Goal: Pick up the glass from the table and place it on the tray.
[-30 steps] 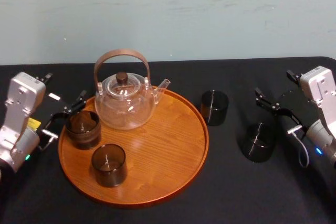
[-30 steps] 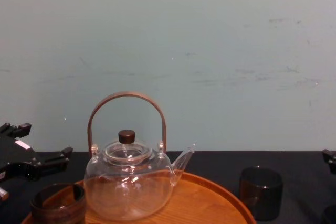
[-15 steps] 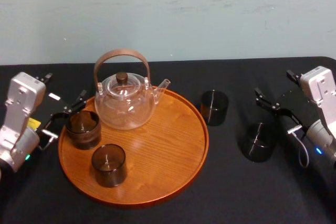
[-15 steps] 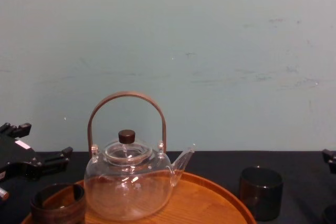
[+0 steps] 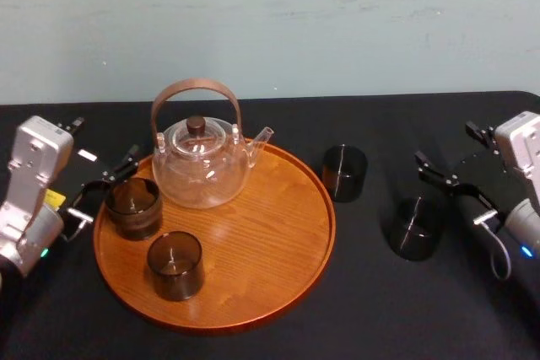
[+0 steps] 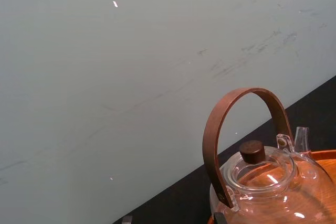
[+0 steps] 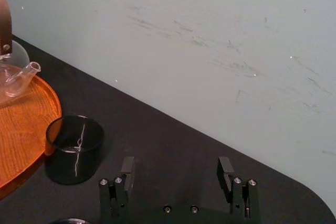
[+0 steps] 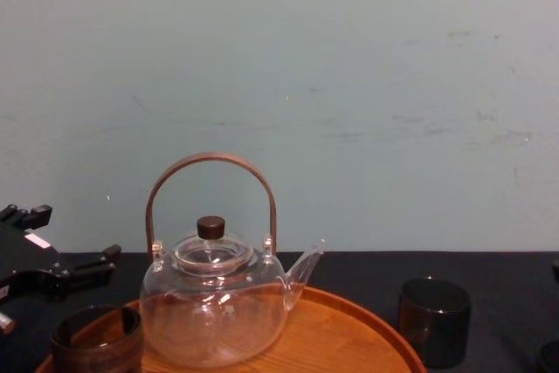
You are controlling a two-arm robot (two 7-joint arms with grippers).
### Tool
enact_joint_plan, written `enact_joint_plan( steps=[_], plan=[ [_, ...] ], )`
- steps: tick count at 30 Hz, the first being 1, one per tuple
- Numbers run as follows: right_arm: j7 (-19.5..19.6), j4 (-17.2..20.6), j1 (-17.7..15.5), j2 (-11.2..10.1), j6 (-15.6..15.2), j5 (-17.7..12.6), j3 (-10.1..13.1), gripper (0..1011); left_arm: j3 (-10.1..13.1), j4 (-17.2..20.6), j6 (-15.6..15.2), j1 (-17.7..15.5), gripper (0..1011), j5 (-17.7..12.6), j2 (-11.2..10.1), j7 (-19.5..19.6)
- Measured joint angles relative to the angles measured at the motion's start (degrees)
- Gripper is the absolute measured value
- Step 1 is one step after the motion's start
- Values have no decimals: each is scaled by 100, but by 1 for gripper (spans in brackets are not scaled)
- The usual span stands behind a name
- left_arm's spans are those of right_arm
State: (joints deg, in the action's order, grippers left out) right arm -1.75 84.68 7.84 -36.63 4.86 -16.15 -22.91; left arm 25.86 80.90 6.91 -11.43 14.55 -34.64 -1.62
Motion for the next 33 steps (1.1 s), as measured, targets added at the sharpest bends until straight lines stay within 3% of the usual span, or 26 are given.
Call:
enact_joint_plan(
  steps=[16, 33],
  plan=[
    [-406, 946, -883, -511, -244, -466, 641, 1002, 0, 0, 0, 0, 1001, 0, 0, 0],
    [-776, 1455, -1636, -859, -435, -585, 1092, 1002, 0, 0, 0, 0, 1001, 0, 0, 0]
  ],
)
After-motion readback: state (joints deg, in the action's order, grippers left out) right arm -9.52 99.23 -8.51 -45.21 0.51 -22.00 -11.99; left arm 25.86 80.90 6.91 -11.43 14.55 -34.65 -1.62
